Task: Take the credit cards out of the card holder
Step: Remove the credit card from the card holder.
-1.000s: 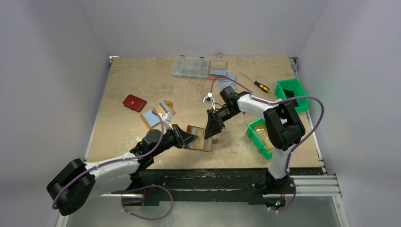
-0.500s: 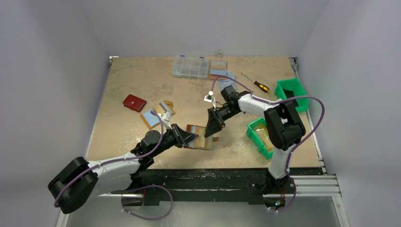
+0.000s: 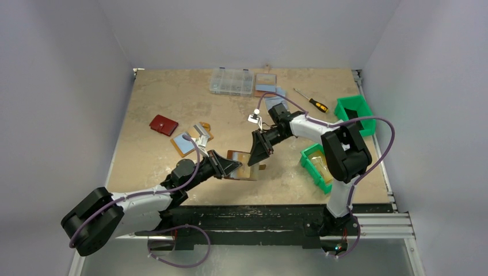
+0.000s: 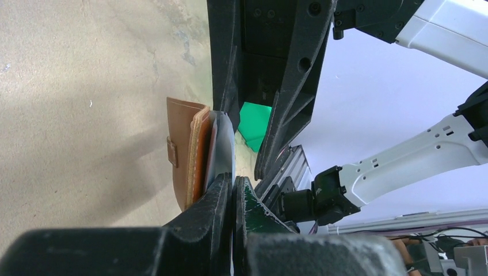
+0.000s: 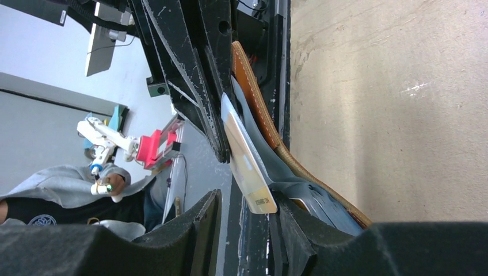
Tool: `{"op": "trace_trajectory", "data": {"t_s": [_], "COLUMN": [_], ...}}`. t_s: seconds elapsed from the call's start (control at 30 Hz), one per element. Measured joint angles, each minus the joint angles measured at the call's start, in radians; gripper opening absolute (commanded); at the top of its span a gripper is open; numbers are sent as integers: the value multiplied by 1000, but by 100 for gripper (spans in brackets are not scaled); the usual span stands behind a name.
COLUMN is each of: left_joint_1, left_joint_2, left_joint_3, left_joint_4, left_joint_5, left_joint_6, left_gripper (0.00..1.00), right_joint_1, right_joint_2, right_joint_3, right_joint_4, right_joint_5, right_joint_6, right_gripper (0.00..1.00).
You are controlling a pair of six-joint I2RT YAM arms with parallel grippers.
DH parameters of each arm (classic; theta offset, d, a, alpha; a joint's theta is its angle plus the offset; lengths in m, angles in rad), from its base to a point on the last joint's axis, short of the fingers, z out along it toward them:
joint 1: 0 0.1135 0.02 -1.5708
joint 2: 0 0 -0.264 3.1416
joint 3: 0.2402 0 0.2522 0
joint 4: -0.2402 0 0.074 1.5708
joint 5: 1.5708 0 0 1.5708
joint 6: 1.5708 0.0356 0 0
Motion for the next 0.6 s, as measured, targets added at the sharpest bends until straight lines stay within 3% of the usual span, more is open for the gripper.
{"op": "trace_trajectory", "data": {"t_s": [0.47, 0.6], "left_joint_1": [0, 0], "left_joint_2": [-10, -54], "left_joint_3": [-2, -2], "left_joint_4": [5, -47], "left_joint_5": [-10, -23], "left_joint_6": [-6, -5], "left_gripper": [0, 13], "right_joint_1": [0, 2], "right_joint_2": [4, 4], "right_joint_3": [-8, -8], "right_joint_4": [32, 35], "right_joint_5": [-23, -40], "right_joint_6": [39, 40], "right_gripper": [10, 2]}}
